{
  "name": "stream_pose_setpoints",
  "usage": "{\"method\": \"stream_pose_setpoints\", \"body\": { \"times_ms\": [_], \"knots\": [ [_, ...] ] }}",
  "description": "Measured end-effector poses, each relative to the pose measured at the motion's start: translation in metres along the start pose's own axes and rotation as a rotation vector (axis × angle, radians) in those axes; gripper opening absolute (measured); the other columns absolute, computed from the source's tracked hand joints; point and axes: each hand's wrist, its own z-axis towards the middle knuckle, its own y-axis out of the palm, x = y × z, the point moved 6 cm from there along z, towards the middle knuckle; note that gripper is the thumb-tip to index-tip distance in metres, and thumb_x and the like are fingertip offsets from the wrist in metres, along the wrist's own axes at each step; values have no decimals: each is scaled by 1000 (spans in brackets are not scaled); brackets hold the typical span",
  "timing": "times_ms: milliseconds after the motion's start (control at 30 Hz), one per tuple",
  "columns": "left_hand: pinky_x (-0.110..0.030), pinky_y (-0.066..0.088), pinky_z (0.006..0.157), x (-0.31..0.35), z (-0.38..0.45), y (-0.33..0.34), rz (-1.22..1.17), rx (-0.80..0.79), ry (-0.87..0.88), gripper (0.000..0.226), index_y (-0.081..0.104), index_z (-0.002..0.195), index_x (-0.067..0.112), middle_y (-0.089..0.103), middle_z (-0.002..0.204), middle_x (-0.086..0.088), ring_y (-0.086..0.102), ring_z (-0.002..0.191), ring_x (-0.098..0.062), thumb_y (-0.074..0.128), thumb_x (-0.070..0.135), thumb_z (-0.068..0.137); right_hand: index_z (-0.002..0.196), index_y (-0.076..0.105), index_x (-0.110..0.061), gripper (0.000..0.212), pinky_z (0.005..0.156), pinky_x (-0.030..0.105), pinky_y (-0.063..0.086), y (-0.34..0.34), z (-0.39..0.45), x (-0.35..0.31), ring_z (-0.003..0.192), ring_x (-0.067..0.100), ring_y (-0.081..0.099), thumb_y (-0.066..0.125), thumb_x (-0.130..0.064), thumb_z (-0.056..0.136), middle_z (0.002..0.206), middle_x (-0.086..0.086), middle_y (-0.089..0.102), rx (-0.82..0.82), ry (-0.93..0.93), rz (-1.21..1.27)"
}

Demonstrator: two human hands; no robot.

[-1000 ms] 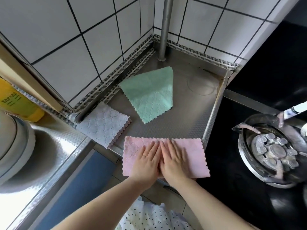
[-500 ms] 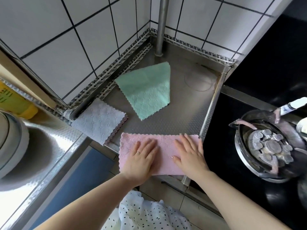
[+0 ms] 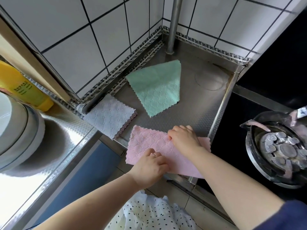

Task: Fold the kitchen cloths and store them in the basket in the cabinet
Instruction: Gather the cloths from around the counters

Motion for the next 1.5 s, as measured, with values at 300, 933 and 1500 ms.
{"method": "stream_pose_setpoints", "body": {
  "times_ms": [300, 933, 1500],
  "knots": [
    [-30, 49, 67, -34, 12, -18, 137, -102, 35, 15, 62, 67, 26, 56, 65, 9, 55, 57, -15, 70, 14, 61, 105, 58, -23, 23, 89, 37, 34, 1, -35, 39, 104, 24, 58, 45, -17, 87, 108, 1, 64, -144, 171, -107],
    [-57, -6, 112, -46, -34, 28, 204, -264, 167, 78, -7, 149, 35, -4, 159, 2, -3, 145, -22, 44, 36, 90, 149, -2, -35, 80, 106, 35, -30, 43, -140, 14, 136, 4, -33, 43, -38, 82, 150, -9, -27, -275, -258, 64],
    [-55, -5, 114, -44, -33, 22, -76, -116, 21, 58, 25, 147, 32, 21, 154, 12, 10, 144, -15, 44, 17, 95, 135, 48, -26, 63, 118, 38, -5, 40, -142, 0, 139, 1, 16, 60, -5, 77, 149, -12, 31, 43, -60, 340]
  ]
}}
